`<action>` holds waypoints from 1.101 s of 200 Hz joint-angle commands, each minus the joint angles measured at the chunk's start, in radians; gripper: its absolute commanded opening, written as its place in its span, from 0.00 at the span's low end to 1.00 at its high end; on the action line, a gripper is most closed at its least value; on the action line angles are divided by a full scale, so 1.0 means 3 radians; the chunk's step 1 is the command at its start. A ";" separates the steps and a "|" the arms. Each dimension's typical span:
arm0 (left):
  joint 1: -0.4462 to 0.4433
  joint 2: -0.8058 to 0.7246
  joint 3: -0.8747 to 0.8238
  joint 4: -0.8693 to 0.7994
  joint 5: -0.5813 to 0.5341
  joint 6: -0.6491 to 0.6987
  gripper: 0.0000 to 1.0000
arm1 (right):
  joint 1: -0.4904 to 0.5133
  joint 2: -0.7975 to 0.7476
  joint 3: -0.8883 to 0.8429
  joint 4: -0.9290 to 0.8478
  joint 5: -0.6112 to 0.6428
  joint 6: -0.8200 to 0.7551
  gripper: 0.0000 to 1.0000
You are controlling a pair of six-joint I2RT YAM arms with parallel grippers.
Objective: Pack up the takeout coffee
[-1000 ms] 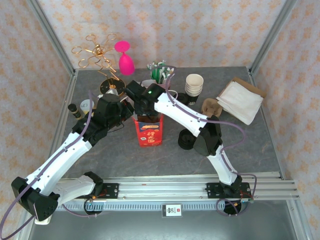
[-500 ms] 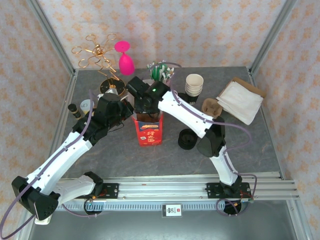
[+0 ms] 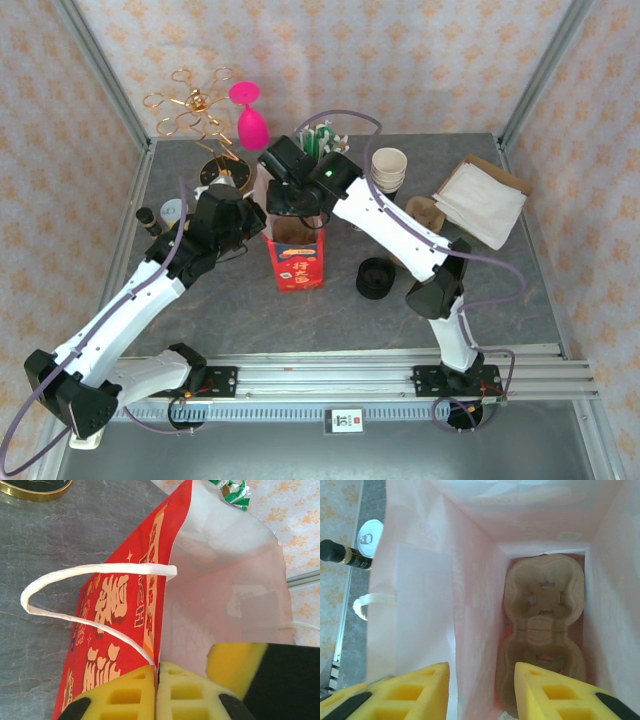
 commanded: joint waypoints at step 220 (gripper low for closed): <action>0.0096 0.0427 0.1061 -0.0773 0.0062 0.0983 0.41 | -0.1598 -0.1313 -0.1297 0.0372 -0.0333 -0.0716 0.53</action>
